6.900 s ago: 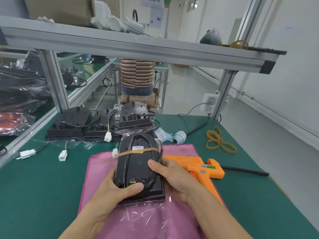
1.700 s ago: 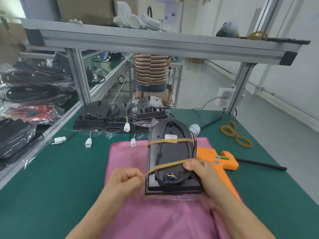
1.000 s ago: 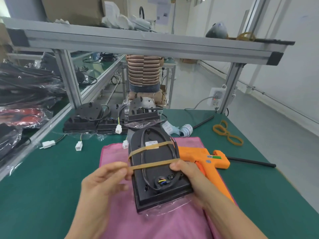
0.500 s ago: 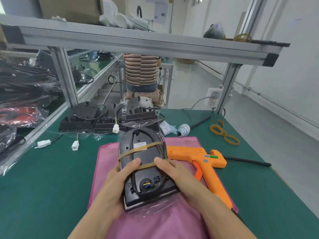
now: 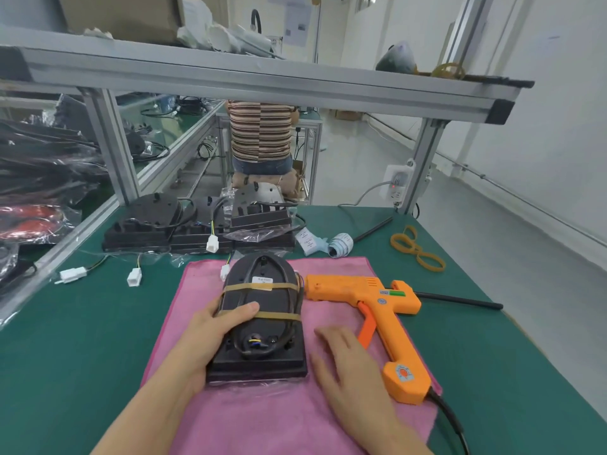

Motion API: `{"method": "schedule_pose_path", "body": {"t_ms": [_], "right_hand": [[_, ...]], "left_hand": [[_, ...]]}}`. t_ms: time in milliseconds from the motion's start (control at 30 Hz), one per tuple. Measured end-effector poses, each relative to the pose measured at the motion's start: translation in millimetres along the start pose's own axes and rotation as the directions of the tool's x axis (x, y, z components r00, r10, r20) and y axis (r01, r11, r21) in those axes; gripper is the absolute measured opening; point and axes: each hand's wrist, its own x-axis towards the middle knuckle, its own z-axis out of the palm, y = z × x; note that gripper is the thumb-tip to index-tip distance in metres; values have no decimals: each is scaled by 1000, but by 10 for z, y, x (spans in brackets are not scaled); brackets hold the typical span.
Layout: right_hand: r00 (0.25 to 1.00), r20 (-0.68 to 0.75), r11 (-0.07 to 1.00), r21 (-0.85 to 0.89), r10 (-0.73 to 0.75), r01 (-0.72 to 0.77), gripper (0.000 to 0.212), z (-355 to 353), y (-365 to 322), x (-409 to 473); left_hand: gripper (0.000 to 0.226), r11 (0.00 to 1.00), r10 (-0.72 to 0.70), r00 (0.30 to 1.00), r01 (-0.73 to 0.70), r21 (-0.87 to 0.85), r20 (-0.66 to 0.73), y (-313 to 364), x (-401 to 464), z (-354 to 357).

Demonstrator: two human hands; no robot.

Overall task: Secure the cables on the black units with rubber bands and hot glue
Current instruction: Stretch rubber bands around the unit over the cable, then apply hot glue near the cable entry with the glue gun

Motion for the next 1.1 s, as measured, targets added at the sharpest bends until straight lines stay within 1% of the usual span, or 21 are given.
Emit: {"method": "schedule_pose_path", "body": {"t_ms": [100,167,233,267,300,367,433,467,567,633,700,733,767,800,833,900,933,1000,1033,1067,1100], "right_hand": [[993,54,993,-56,-102,105,35,-6,-5,-70],[995,9,993,-61,-103,103,29,-60,-40,-65],[986,-150,995,-75,-70,59,21,-168,-35,-19],[978,-210,996,-93,-17,-3,21,-246,-25,21],[972,-228,988,-126,64,-94,24,-339,-2,70],[947,-188,924,-237,261,-302,28,-516,90,172],[905,-147,832,-355,400,-425,32,-625,167,261],[884,-132,801,-380,448,-462,35,-658,198,296],[838,-19,783,-347,545,-517,35,-706,258,377],[814,72,779,-349,576,-521,33,-719,281,423],[791,103,765,-353,603,-538,25,-735,335,469],[773,124,764,-314,622,-564,22,-746,376,493],[746,155,759,-215,647,-614,23,-762,427,513],[716,201,738,-66,669,-671,25,-786,454,530],[690,255,691,98,678,-716,31,-811,475,551],[659,350,588,298,665,-752,48,-852,499,571],[653,383,543,363,654,-757,46,-850,513,581],[646,447,431,494,619,-755,20,-850,507,598],[647,492,349,567,583,-746,10,-855,486,602],[656,531,263,634,535,-727,10,-855,472,606],[672,558,187,685,487,-704,15,-851,453,611]], "left_hand": [[46,998,-4,1000,5,-56,26,-31,-1,16],[48,996,6,999,-2,-88,47,-72,-9,54],[53,996,25,999,-21,-86,39,-120,-21,87],[56,997,41,999,-40,-70,17,-142,-26,99],[59,997,58,998,-59,-41,-18,-160,-23,102],[60,997,72,995,-71,15,-76,-188,-2,98],[56,998,65,994,-64,23,-82,-199,9,105],[54,998,61,995,-60,22,-80,-201,18,109],[53,999,45,996,-44,10,-79,-188,24,119],[65,999,32,997,-31,11,-66,-176,25,116],[74,1000,23,999,-22,21,-47,-170,24,117],[76,1000,22,999,-22,22,-40,-171,26,118],[76,1000,25,999,-24,19,-39,-173,28,118],[73,999,28,999,-27,16,-44,-175,24,121],[71,999,31,998,-31,14,-49,-174,21,125],[70,999,35,998,-34,10,-52,-178,23,120],[69,999,35,998,-35,11,-52,-178,22,120],[69,999,34,998,-34,15,-49,-177,21,119],[69,999,35,998,-34,21,-50,-178,24,119],[69,999,37,998,-36,26,-53,-181,28,119],[69,999,39,998,-37,29,-54,-181,30,117]]}}
